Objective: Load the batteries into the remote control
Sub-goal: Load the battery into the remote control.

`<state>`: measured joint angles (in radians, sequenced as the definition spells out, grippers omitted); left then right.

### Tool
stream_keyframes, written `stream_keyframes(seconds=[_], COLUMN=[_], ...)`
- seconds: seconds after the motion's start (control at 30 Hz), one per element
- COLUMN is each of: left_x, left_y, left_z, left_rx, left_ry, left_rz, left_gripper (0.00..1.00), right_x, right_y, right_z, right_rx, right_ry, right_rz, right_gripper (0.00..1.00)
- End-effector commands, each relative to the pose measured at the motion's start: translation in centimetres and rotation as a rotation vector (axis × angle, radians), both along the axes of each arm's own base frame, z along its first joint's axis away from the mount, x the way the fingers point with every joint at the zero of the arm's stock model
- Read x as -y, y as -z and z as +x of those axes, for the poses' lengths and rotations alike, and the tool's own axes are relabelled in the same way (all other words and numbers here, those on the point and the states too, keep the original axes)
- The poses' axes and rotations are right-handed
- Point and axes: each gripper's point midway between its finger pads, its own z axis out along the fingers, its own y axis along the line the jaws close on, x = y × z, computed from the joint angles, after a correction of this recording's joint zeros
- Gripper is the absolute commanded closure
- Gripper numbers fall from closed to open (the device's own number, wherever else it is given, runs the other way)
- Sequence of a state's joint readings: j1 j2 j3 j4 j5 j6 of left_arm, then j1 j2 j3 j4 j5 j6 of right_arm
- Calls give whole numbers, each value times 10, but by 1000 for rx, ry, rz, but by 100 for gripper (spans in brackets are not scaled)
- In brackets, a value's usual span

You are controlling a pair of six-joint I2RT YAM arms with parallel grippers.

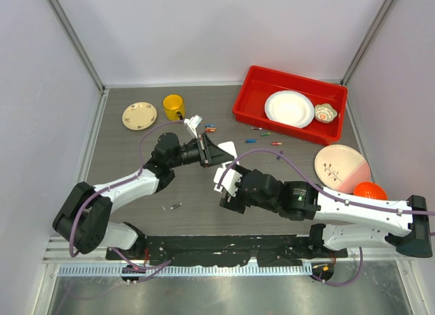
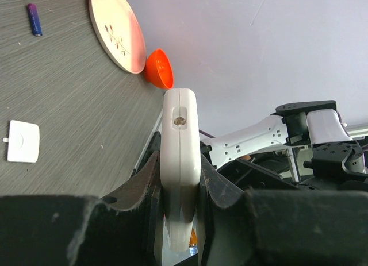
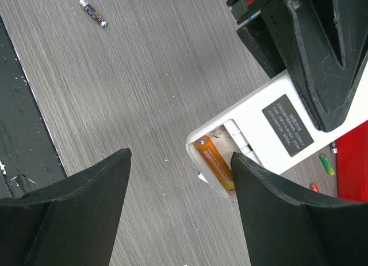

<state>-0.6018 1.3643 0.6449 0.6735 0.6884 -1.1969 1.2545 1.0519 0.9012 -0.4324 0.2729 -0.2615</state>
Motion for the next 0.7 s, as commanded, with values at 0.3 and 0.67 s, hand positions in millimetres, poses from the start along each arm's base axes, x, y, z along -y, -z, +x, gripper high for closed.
stream_keyframes(seconds=[0.3,0.67], left_x=[4,7], left_y=[1,7], left_z=[-52,-45], left_rx=[-46,-62], left_ry=[220,201], left_rz=[7,11], left_gripper=[100,100], right_x=[-13,5], right_y=[-120,-120], right_z=[48,45], right_rx=[86,66], right_ry=[241,274], right_rz=[383,436], right_gripper=[13,12])
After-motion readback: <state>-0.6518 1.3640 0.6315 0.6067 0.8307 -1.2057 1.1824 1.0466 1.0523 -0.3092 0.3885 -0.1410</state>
